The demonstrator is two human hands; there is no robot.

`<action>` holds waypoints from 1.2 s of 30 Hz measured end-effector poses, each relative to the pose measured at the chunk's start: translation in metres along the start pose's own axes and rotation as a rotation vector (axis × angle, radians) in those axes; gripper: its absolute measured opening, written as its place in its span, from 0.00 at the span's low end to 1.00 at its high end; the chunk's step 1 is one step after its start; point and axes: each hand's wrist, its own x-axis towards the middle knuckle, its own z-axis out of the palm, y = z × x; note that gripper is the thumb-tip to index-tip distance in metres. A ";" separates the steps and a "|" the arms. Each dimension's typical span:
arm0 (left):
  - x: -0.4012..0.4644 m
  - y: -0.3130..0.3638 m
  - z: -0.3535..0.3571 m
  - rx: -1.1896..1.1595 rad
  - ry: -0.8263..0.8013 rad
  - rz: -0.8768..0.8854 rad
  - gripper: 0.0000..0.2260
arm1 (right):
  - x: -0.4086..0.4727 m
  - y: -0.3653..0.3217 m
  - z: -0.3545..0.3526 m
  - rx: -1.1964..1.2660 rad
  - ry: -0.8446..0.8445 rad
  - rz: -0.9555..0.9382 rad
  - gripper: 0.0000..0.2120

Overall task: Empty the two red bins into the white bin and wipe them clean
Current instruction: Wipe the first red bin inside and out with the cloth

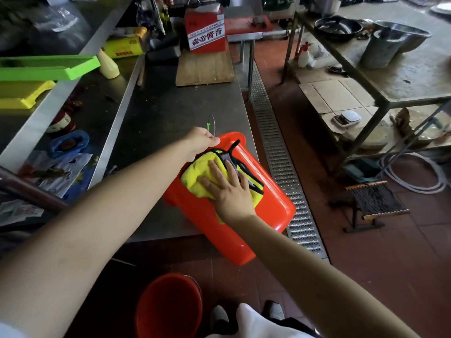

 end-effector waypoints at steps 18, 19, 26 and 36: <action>-0.019 -0.016 -0.012 -0.172 -0.065 -0.062 0.07 | -0.042 0.032 -0.012 0.065 0.026 0.031 0.31; -0.020 -0.016 -0.012 -0.166 -0.064 -0.054 0.07 | -0.024 0.028 -0.014 0.082 0.004 0.055 0.30; -0.023 -0.019 -0.012 -0.129 -0.011 -0.016 0.07 | 0.010 0.019 -0.017 0.139 -0.034 0.053 0.31; -0.029 -0.030 -0.018 -0.068 -0.010 -0.039 0.07 | -0.128 0.067 -0.003 0.110 0.058 -0.097 0.36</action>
